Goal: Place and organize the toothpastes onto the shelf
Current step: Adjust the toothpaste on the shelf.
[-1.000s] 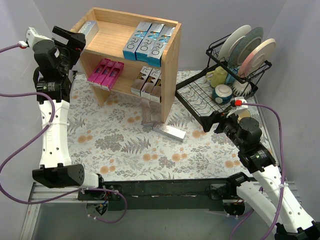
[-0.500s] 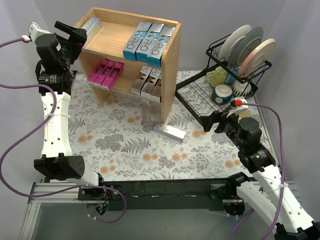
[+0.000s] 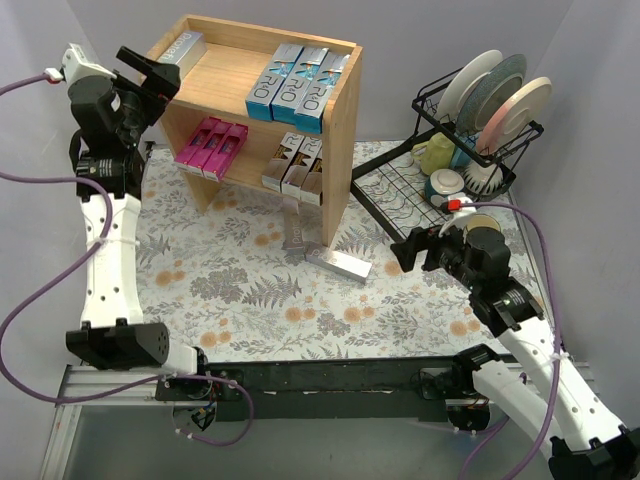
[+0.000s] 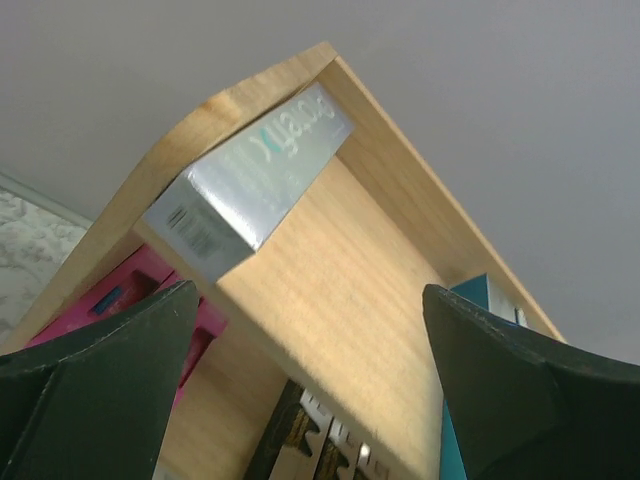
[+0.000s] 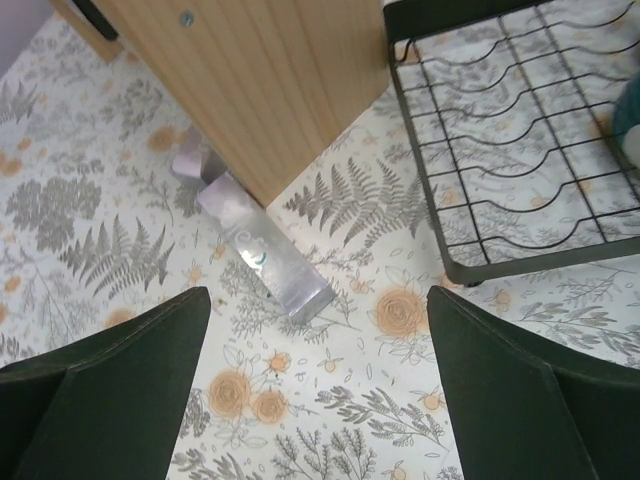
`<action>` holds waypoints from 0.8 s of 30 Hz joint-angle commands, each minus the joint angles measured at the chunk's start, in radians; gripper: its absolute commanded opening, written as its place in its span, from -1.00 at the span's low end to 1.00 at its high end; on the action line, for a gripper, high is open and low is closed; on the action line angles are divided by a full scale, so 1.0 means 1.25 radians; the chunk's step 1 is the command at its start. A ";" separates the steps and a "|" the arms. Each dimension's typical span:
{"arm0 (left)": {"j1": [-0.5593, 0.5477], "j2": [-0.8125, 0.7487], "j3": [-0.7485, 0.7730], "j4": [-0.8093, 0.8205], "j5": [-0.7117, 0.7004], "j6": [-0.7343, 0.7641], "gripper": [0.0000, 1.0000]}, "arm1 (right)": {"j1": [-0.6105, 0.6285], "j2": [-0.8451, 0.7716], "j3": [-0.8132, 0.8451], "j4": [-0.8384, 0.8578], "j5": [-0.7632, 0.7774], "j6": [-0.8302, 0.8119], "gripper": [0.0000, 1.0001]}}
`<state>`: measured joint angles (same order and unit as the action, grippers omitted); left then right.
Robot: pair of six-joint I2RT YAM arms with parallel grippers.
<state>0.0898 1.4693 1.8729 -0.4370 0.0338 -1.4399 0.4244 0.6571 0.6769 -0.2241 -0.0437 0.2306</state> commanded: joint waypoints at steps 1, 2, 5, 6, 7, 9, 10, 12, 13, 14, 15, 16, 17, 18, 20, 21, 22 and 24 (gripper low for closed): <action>-0.002 -0.181 -0.115 0.005 0.028 0.159 0.96 | -0.004 0.055 0.019 -0.009 -0.134 -0.065 0.93; -0.014 -0.214 -0.147 0.005 0.021 0.185 0.96 | -0.004 0.073 0.014 0.012 -0.151 -0.069 0.93; -0.086 -0.342 -0.293 0.011 0.024 0.285 0.96 | -0.003 0.118 -0.013 0.059 -0.210 -0.073 0.90; -0.118 -0.413 -0.373 0.013 0.023 0.327 0.96 | -0.002 0.131 -0.016 0.086 -0.235 -0.076 0.90; -0.134 -0.446 -0.408 0.011 0.020 0.345 0.96 | -0.001 0.156 -0.025 0.103 -0.246 -0.078 0.89; -0.175 -0.516 -0.484 0.007 0.042 0.383 0.96 | 0.006 0.185 -0.029 0.139 -0.278 -0.092 0.90; -0.183 -0.576 -0.553 -0.011 0.049 0.418 0.96 | 0.010 0.215 -0.026 0.149 -0.280 -0.118 0.90; -0.199 -0.634 -0.622 -0.028 0.054 0.418 0.96 | 0.019 0.247 -0.030 0.172 -0.272 -0.139 0.91; -0.202 -0.680 -0.700 -0.039 0.058 0.420 0.96 | 0.022 0.281 -0.030 0.196 -0.271 -0.154 0.91; -0.203 -0.700 -0.736 -0.042 0.063 0.413 0.96 | 0.024 0.300 -0.027 0.205 -0.271 -0.161 0.91; -0.203 -0.717 -0.779 -0.041 0.080 0.399 0.96 | 0.030 0.318 -0.025 0.210 -0.268 -0.167 0.91; -0.203 -0.740 -0.814 -0.022 0.094 0.387 0.96 | 0.035 0.353 -0.024 0.221 -0.268 -0.172 0.91; -0.203 -0.774 -0.883 -0.010 0.111 0.373 0.96 | 0.037 0.369 -0.022 0.227 -0.268 -0.182 0.91; -0.203 -0.792 -0.911 0.002 0.121 0.364 0.96 | 0.046 0.385 -0.022 0.233 -0.267 -0.182 0.91; -0.204 -0.824 -0.985 0.039 0.126 0.341 0.96 | 0.054 0.431 -0.018 0.246 -0.260 -0.182 0.91; -0.204 -0.832 -1.007 0.055 0.126 0.335 0.96 | 0.065 0.445 -0.019 0.255 -0.252 -0.182 0.91; -0.204 -0.838 -1.030 0.087 0.131 0.332 0.96 | 0.070 0.472 -0.020 0.263 -0.246 -0.205 0.91; -0.206 -0.857 -1.087 0.121 0.131 0.324 0.96 | 0.080 0.496 -0.025 0.292 -0.228 -0.214 0.91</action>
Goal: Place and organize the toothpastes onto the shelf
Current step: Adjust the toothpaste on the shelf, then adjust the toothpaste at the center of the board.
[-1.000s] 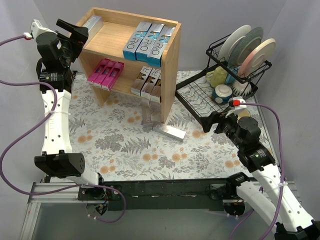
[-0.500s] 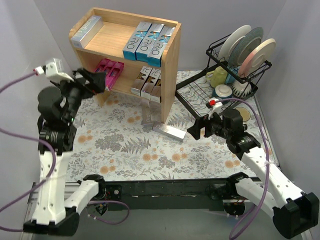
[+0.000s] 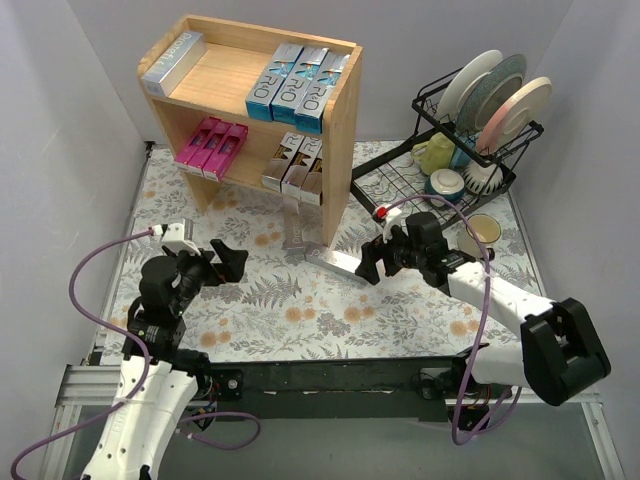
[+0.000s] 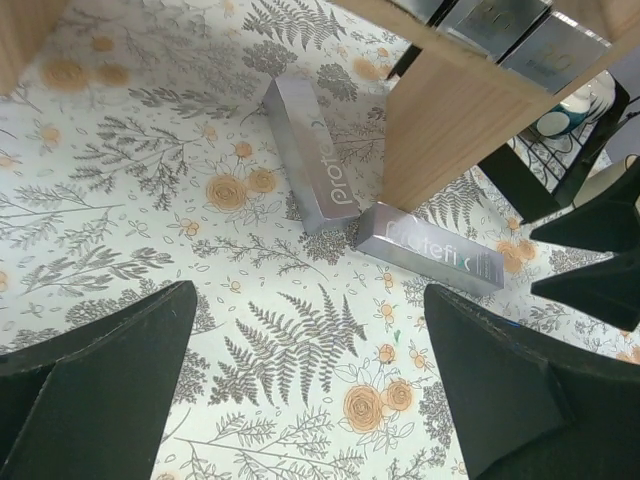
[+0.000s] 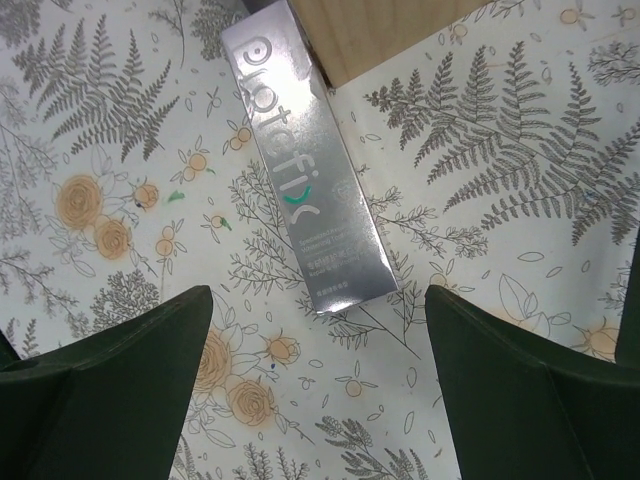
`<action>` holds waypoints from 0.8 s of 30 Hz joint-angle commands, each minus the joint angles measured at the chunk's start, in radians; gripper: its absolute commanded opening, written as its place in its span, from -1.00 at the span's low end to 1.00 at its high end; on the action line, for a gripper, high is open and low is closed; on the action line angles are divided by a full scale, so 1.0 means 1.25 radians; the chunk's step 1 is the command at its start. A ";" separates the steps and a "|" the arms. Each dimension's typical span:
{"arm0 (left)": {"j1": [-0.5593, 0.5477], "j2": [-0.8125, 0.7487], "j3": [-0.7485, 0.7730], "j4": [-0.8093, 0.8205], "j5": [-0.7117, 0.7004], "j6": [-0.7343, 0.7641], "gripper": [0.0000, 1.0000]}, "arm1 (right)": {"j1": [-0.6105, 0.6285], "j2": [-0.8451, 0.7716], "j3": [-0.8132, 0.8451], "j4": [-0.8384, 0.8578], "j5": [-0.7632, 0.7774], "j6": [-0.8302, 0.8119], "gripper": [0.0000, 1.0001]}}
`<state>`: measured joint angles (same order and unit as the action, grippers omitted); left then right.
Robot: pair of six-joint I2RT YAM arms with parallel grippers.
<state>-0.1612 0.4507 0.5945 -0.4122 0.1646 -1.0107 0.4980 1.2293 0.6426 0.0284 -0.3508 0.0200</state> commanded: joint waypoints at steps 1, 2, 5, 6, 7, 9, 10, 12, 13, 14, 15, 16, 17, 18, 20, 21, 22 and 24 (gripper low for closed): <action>-0.006 -0.048 -0.079 0.133 0.027 -0.022 0.96 | 0.025 0.059 0.003 0.095 0.024 -0.047 0.91; -0.006 -0.052 -0.091 0.146 0.030 -0.022 0.96 | 0.030 0.068 0.004 0.102 0.030 -0.050 0.91; -0.008 -0.042 -0.088 0.151 0.015 0.001 0.96 | 0.042 0.100 0.005 0.118 0.044 -0.055 0.90; -0.010 -0.034 -0.089 0.151 0.008 0.019 0.96 | 0.049 0.109 0.007 0.126 0.044 -0.057 0.90; -0.010 -0.032 -0.089 0.143 -0.002 0.022 0.96 | 0.053 0.127 0.007 0.132 0.045 -0.058 0.90; -0.015 -0.030 -0.087 0.140 -0.011 0.018 0.96 | 0.065 0.152 0.009 0.151 0.055 -0.061 0.89; -0.015 -0.029 -0.088 0.142 -0.013 0.018 0.97 | 0.070 0.160 0.011 0.156 0.063 -0.063 0.90; -0.022 -0.026 -0.090 0.144 -0.016 0.021 0.96 | 0.085 0.175 0.012 0.172 0.084 -0.068 0.89; -0.023 -0.024 -0.093 0.147 -0.019 0.023 0.96 | 0.090 0.192 0.012 0.178 0.092 -0.074 0.89; -0.031 -0.023 -0.094 0.149 -0.020 0.024 0.96 | 0.102 0.201 0.015 0.180 0.109 -0.076 0.88; -0.033 -0.023 -0.096 0.153 -0.024 0.027 0.96 | 0.110 0.214 0.018 0.174 0.117 -0.080 0.88; -0.038 -0.019 -0.100 0.159 -0.025 0.029 0.96 | 0.119 0.219 0.022 0.171 0.128 -0.085 0.88; -0.042 -0.021 -0.101 0.162 -0.025 0.029 0.96 | 0.139 0.222 0.022 0.171 0.144 -0.088 0.88; -0.044 -0.021 -0.103 0.162 -0.021 0.031 0.96 | 0.149 0.224 0.020 0.170 0.149 -0.091 0.88; -0.048 -0.040 -0.105 0.165 -0.020 0.032 0.96 | 0.182 0.224 0.012 0.159 0.185 -0.095 0.87; -0.048 -0.049 -0.106 0.165 -0.024 0.032 0.96 | 0.194 0.223 0.010 0.154 0.193 -0.095 0.86; -0.048 -0.056 -0.106 0.164 -0.031 0.032 0.96 | 0.206 0.222 0.008 0.143 0.198 -0.095 0.86; -0.050 -0.071 -0.107 0.167 -0.032 0.033 0.96 | 0.248 0.209 -0.004 0.134 0.216 -0.081 0.85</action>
<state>-0.2173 0.4011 0.4683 -0.2310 0.1448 -0.9901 0.7349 1.5116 0.6430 0.1883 -0.1448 -0.0776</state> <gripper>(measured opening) 0.981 0.932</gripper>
